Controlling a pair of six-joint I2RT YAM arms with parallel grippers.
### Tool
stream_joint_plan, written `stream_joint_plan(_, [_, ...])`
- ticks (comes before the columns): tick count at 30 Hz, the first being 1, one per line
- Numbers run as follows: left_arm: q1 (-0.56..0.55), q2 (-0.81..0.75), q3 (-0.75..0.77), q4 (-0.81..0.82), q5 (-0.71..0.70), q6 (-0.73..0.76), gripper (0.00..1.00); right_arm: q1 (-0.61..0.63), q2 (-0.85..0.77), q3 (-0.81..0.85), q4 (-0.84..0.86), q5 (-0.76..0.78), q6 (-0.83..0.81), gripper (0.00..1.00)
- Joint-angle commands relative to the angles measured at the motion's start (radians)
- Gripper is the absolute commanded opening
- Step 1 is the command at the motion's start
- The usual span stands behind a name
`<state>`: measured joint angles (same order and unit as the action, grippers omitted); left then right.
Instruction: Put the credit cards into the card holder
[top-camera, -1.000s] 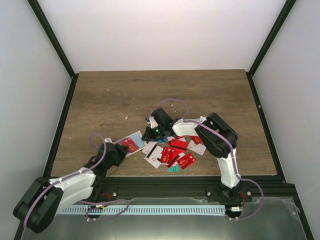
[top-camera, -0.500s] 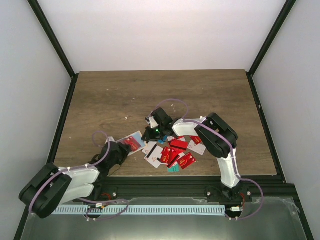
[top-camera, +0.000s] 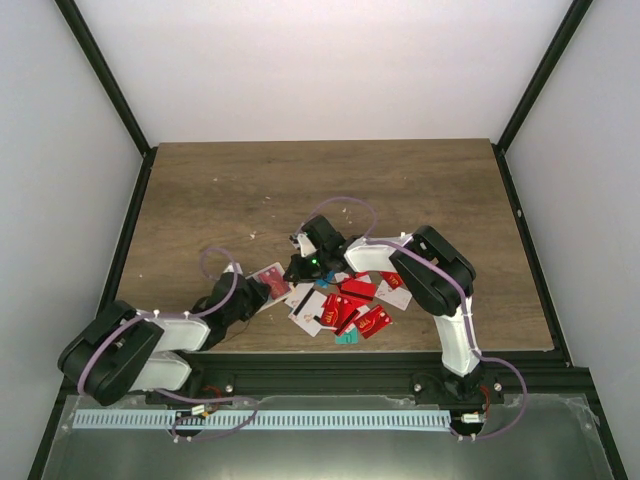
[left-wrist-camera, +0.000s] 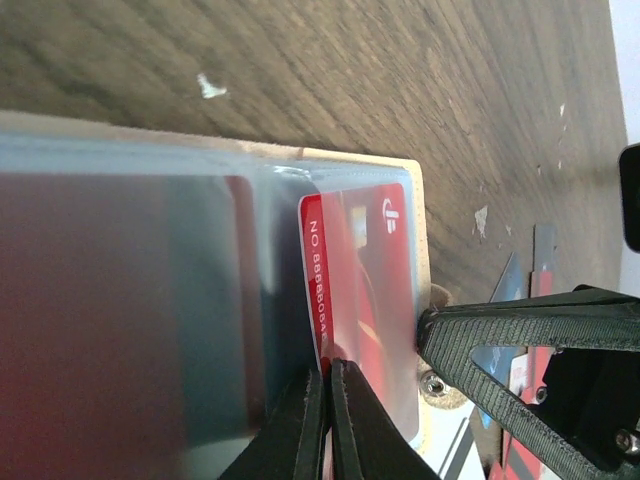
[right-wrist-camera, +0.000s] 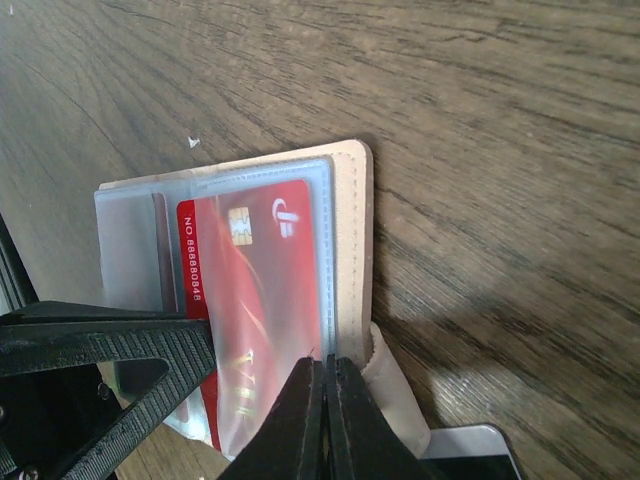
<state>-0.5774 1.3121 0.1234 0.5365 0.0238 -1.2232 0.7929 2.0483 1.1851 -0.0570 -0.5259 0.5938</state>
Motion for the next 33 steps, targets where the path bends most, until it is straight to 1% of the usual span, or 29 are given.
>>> stream_joint_plan(1, [-0.010,0.075,0.010,-0.222,0.088,0.119,0.04,-0.001,0.065,-0.019,-0.165,0.103,-0.044,0.01])
stream_joint_plan(6, [-0.006,0.125,0.066,-0.233,0.096,0.158,0.04,-0.003,0.063,-0.009,-0.185,0.106,-0.056,0.01])
stream_joint_plan(10, [-0.001,0.194,0.133,-0.253,0.111,0.221,0.04,-0.004,0.056,-0.003,-0.193,0.108,-0.056,0.01])
stream_joint_plan(14, [0.003,0.264,0.204,-0.271,0.132,0.271,0.04,-0.018,0.051,0.005,-0.201,0.116,-0.050,0.01])
stream_joint_plan(17, [0.013,0.283,0.235,-0.285,0.151,0.308,0.05,-0.037,0.043,0.006,-0.207,0.118,-0.048,0.01])
stream_joint_plan(18, [0.016,0.280,0.248,-0.304,0.152,0.324,0.08,-0.045,0.038,0.005,-0.209,0.118,-0.049,0.01])
stream_joint_plan(21, [0.016,0.262,0.298,-0.405,0.161,0.376,0.20,-0.059,0.022,-0.001,-0.213,0.119,-0.057,0.04])
stream_joint_plan(24, [0.016,0.211,0.331,-0.509,0.159,0.416,0.34,-0.064,0.021,-0.002,-0.215,0.124,-0.061,0.02])
stream_joint_plan(25, [0.016,0.188,0.335,-0.543,0.148,0.422,0.39,-0.064,0.024,-0.004,-0.216,0.127,-0.059,0.01])
stream_joint_plan(26, [0.016,0.161,0.341,-0.578,0.140,0.429,0.47,-0.065,0.027,-0.004,-0.216,0.130,-0.060,0.01])
stream_joint_plan(27, [0.016,0.134,0.347,-0.613,0.130,0.435,0.52,-0.064,0.030,-0.005,-0.214,0.139,-0.059,0.01])
stream_joint_plan(31, [0.016,0.046,0.371,-0.772,0.079,0.445,0.66,-0.064,0.041,-0.017,-0.210,0.158,-0.053,0.01])
stream_joint_plan(33, [0.016,-0.006,0.369,-0.846,0.035,0.431,0.74,-0.064,0.042,-0.020,-0.206,0.159,-0.051,0.01])
